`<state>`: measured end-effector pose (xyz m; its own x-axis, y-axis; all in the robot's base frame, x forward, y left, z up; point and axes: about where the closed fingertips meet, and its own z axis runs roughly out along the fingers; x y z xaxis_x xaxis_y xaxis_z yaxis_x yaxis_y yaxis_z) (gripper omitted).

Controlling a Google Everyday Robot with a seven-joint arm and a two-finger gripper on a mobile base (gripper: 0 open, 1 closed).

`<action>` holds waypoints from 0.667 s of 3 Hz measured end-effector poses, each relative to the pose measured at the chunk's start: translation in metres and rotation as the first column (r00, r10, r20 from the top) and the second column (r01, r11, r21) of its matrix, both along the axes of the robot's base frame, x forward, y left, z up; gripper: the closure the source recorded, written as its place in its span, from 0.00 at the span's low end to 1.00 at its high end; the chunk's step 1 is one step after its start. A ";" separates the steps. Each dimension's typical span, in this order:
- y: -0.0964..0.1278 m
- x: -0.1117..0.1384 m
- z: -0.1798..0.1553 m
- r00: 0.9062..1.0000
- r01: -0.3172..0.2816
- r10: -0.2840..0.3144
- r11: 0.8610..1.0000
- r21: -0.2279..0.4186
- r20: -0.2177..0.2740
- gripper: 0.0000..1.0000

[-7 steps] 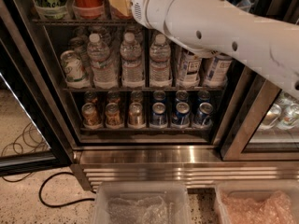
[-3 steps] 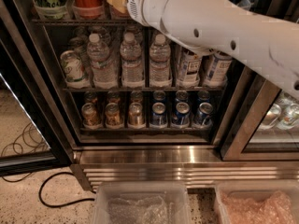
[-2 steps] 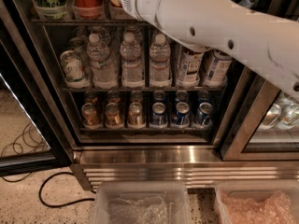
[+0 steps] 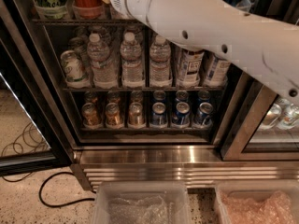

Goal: Pick coke can from top shelf of fridge

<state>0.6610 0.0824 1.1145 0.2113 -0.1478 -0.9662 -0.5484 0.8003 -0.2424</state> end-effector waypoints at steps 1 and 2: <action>-0.003 -0.009 -0.004 1.000 -0.002 0.002 1.000 -0.024 -0.001 1.00; -0.006 -0.019 -0.009 1.000 -0.004 0.004 0.999 -0.048 -0.008 1.00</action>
Offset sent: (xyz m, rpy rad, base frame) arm -0.0340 -0.0175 -0.0258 -0.0840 0.0273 0.0057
